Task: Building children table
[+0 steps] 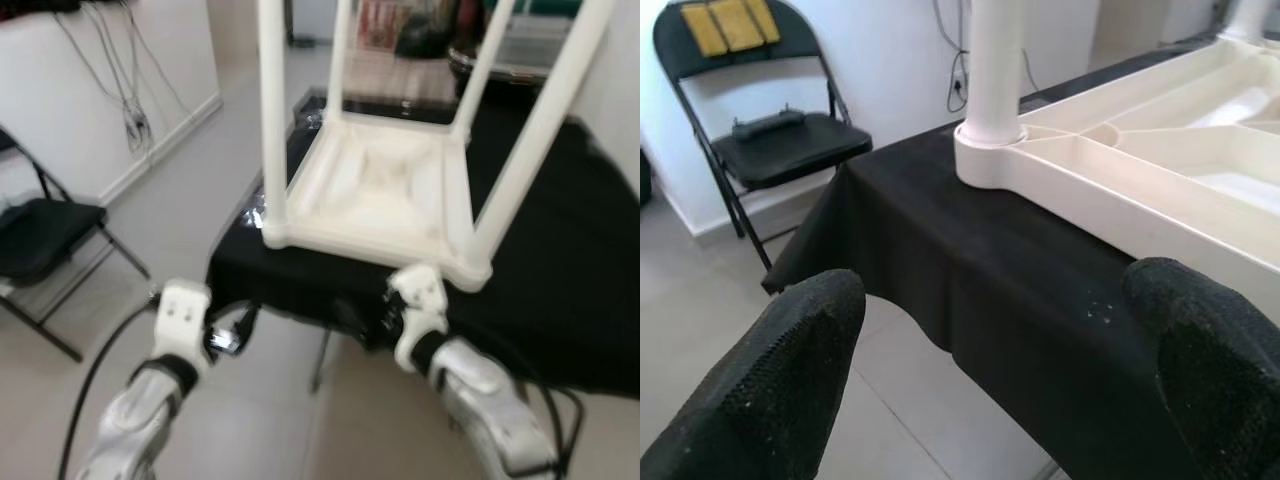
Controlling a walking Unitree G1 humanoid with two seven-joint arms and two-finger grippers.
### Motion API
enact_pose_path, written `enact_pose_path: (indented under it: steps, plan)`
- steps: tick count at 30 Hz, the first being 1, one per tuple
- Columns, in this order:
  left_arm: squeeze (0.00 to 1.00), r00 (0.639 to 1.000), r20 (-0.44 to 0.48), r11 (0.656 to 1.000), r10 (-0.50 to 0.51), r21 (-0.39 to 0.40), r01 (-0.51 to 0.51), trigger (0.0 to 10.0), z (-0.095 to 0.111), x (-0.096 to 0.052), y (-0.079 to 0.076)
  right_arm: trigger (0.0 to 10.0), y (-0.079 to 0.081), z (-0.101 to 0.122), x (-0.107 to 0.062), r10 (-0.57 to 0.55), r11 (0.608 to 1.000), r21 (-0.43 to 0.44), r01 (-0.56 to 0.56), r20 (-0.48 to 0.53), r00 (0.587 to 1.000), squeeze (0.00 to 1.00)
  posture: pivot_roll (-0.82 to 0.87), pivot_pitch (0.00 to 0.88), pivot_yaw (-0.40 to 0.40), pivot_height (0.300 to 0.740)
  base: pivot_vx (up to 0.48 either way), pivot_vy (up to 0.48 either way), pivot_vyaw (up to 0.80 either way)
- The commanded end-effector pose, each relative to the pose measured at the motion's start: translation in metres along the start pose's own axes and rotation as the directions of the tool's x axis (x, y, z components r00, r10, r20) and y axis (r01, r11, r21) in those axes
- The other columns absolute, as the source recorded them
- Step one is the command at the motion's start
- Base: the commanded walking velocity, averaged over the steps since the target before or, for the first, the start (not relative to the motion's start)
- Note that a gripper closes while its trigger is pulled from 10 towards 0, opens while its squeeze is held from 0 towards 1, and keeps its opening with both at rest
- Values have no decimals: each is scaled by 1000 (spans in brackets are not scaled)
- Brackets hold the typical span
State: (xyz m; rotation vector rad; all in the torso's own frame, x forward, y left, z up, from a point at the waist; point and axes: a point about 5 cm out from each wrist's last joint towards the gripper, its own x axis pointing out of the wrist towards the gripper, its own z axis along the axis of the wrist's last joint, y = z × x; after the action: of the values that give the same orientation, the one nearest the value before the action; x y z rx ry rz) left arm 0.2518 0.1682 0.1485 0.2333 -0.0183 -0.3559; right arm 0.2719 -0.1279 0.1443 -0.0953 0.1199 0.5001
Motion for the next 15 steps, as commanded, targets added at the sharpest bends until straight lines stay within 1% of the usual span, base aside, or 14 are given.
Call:
enact_pose_path:
  steps: [1, 2, 3, 4, 6, 7, 9, 10, 11, 12, 13, 14, 15]
  plan:
    - [0, 992, 30, 979, -122, 166, 116, 10000, 15, 3, 6, 10000, -2, -5, 1, -11, 1000, -4, 11, -20, 1000, 0, 28, 40, -47, 740, 0, 0, 0]
    - [0, 992, 30, 979, -122, 166, 116, 10000, 15, 3, 6, 10000, -2, -5, 1, -11, 1000, -4, 11, -20, 1000, 0, 28, 40, -47, 740, 0, 0, 0]
    - [0, 981, 10, 932, -195, 313, 182, 10000, 24, 2, 21, 10000, -2, -6, 3, -16, 1000, -11, 16, -25, 1000, 0, 32, 39, -47, 740, 0, 0, 0]
    - [0, 969, -27, 873, -245, 428, 233, 10000, 30, -1, 34, 10000, -2, -7, 5, -21, 1000, -16, 20, -29, 999, 0, 33, 38, -47, 740, 0, 0, 0]
    - [0, 969, -27, 873, -245, 428, 233, 10000, 30, -1, 34, 10000, -2, -7, 5, -21, 1000, -16, 20, -29, 999, 0, 33, 38, -47, 740, 0, 0, 0]
    - [0, 959, -87, 776, -270, 571, 270, 10000, 35, -5, 50, 10000, -3, -8, 6, -25, 999, -21, 24, -31, 999, 0, 38, 38, -50, 740, 0, 0, 0]
    - [0, 959, -87, 776, -270, 571, 270, 10000, 35, -5, 50, 10000, -3, -8, 6, -25, 999, -21, 24, -31, 999, 0, 38, 38, -50, 740, 0, 0, 0]
    - [0, 954, -137, 618, -268, 735, 279, 10000, 49, -7, 72, 10000, -4, -9, 6, -32, 999, -20, 31, -33, 999, 0, 50, 38, -55, 740, 0, 0, 0]
    - [0, 953, -143, 487, -266, 833, 261, 10000, 68, -6, 86, 10000, -5, -10, 6, -37, 999, -17, 36, -36, 999, 0, 48, 35, -55, 740, 0, 0, 0]
    - [0, 953, -143, 487, -266, 833, 261, 10000, 68, -6, 86, 10000, -5, -10, 6, -37, 999, -17, 36, -36, 999, 0, 48, 35, -55, 740, 0, 0, 0]
    - [0, 953, -117, 360, -281, 907, 217, 10000, 91, -2, 92, 10000, -6, -11, 6, -41, 999, -16, 40, -39, 998, 0, 48, 27, -63, 740, 0, 0, 0]
    - [0, 953, -117, 360, -281, 907, 217, 10000, 91, -2, 92, 10000, -6, -11, 6, -41, 999, -16, 40, -39, 998, 0, 48, 27, -63, 740, 0, 0, 0]
    - [0, 946, -73, 269, -315, 949, 162, 10000, 114, 5, 92, 10000, -7, -12, 6, -43, 999, -17, 43, -42, 998, 0, 47, 25, -65, 740, 0, 0, 0]
